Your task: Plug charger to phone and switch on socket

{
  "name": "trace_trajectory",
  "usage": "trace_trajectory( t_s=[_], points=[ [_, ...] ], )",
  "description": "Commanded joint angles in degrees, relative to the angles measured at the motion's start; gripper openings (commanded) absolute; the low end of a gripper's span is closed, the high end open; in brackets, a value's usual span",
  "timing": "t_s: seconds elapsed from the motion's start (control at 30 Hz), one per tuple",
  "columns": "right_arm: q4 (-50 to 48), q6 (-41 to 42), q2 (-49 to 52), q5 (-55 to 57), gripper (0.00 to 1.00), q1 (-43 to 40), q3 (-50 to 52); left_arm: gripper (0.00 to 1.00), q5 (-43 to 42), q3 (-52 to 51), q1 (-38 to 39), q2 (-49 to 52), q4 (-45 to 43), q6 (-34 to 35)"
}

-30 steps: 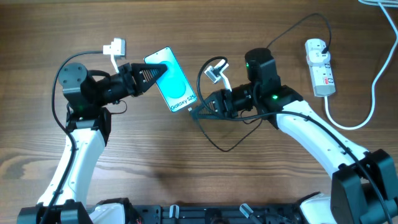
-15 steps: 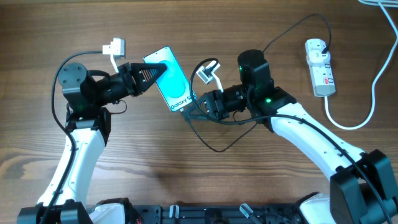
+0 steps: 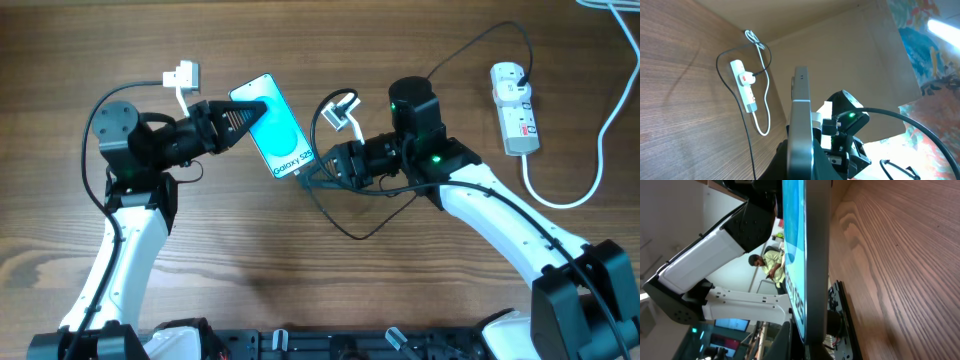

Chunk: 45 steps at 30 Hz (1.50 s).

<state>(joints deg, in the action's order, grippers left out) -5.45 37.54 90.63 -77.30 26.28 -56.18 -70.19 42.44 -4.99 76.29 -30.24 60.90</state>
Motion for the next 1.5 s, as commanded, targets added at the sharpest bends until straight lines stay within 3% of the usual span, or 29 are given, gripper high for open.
trace_trajectory(
  t_s=[0.0, 0.5, 0.83, 1.03, 1.23, 1.47],
  points=[
    [-1.4, 0.6, -0.4, 1.4, 0.05, -0.7, -0.5, 0.04, -3.8, 0.5, 0.4, -0.2, -0.2, -1.6],
    [-1.3, 2.6, -0.4, 4.1, 0.04, -2.1, -0.5, 0.04, -4.2, 0.5, 0.4, -0.2, -0.2, -1.6],
    [-3.4, 4.6, -0.4, 16.1, 0.05, 1.9, -0.5, 0.04, -4.2, 0.5, 0.8, -0.2, 4.9, -1.5],
    [-6.3, 4.4, -0.4, 16.0, 0.05, 1.8, -0.5, 0.04, -4.1, 0.5, 3.1, -0.2, 4.8, -2.3],
    [0.2, 1.1, -0.5, 8.7, 0.05, 1.8, -0.5, 0.04, -5.1, 0.5, -4.5, -0.2, 4.1, -0.4],
    [-6.6, 7.7, -0.5, 4.7, 0.04, 1.5, -0.5, 0.04, -6.3, 0.5, -4.5, -0.2, 4.1, -0.4]
  ],
)
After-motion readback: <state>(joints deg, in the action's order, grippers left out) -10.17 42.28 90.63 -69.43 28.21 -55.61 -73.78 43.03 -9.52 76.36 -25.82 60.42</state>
